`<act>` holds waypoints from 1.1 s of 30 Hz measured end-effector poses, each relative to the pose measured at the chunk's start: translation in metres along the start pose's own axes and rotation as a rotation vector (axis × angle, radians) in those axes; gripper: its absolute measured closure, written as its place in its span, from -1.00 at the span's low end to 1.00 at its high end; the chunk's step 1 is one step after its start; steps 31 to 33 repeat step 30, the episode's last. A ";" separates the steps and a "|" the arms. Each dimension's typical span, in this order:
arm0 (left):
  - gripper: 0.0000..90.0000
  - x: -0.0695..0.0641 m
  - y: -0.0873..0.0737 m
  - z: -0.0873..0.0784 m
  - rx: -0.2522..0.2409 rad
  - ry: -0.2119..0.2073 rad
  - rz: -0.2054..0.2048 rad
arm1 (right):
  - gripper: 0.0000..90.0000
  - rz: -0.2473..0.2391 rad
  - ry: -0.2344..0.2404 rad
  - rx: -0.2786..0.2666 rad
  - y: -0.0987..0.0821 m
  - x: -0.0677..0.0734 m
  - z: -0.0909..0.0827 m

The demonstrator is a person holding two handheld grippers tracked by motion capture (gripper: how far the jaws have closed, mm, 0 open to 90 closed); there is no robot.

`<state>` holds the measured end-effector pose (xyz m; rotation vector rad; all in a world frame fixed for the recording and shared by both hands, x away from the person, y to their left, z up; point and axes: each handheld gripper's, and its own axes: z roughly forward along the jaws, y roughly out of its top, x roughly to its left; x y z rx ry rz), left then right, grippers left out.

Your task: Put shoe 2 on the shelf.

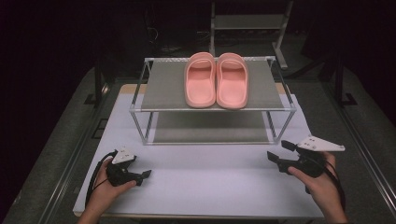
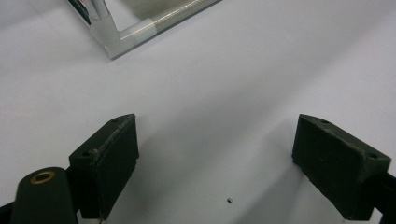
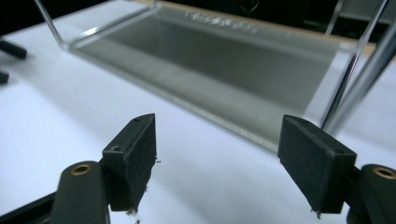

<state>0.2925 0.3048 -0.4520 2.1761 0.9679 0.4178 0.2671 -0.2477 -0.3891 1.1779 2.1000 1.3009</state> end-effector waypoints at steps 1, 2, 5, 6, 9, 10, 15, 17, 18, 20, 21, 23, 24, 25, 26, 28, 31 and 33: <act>-0.70 0.000 0.000 0.000 0.000 0.000 0.000 | -0.44 0.000 -0.001 0.010 -0.003 0.000 0.000; -0.70 0.000 0.000 0.000 0.000 0.000 0.000 | -0.45 -0.001 -0.009 0.024 -0.008 -0.001 0.000; -0.70 0.000 0.000 0.000 0.000 0.000 0.000 | -0.50 -0.003 -0.015 0.062 -0.023 -0.003 0.001; -0.70 0.000 0.000 0.000 0.000 0.000 0.000 | -0.50 -0.003 -0.017 0.072 -0.026 -0.003 0.002; -0.70 0.000 0.000 0.000 0.002 0.001 0.003 | -0.51 0.002 -0.027 0.107 -0.039 -0.004 0.002; -0.70 0.000 0.000 0.000 0.002 0.000 0.001 | -0.52 -0.004 -0.038 0.129 -0.043 -0.005 0.002; -0.70 0.000 0.000 0.000 0.002 -0.001 0.001 | -0.54 0.000 -0.051 0.177 -0.059 -0.007 0.003; -0.70 0.000 0.000 0.000 0.002 -0.001 0.000 | -0.57 -0.006 -0.052 0.196 -0.063 -0.008 0.005; -0.70 0.000 0.000 0.000 0.002 0.000 0.001 | -0.57 -0.019 -0.058 0.207 -0.066 -0.008 0.006; -0.70 0.000 0.000 0.000 0.002 0.000 0.001 | -0.57 -0.027 -0.066 0.228 -0.069 -0.009 0.009; -0.70 0.000 0.000 0.000 0.002 -0.001 0.000 | -0.57 -0.029 -0.066 0.241 -0.070 -0.008 0.010; -0.70 0.000 0.000 0.000 0.002 -0.001 0.000 | -0.61 -0.034 -0.068 0.254 -0.070 -0.008 0.012; -0.70 0.000 0.000 0.000 0.002 -0.001 0.000 | -0.62 -0.037 -0.067 0.258 -0.070 -0.007 0.012; -0.70 0.000 0.000 0.000 0.002 -0.001 0.000 | -0.62 -0.041 -0.069 0.259 -0.070 -0.007 0.012; -0.70 0.000 0.000 0.000 0.002 -0.001 0.000 | -0.62 -0.041 -0.069 0.259 -0.070 -0.007 0.012; -0.70 0.000 0.000 0.000 0.002 0.001 0.001 | -0.64 -0.042 -0.073 0.257 -0.070 -0.007 0.012; -0.70 0.000 0.000 0.000 0.001 0.001 0.002 | -0.70 -0.036 -0.086 0.261 -0.070 -0.007 0.013; -0.70 0.000 0.000 0.000 0.001 0.001 0.002 | -0.70 -0.036 -0.086 0.261 -0.070 -0.007 0.013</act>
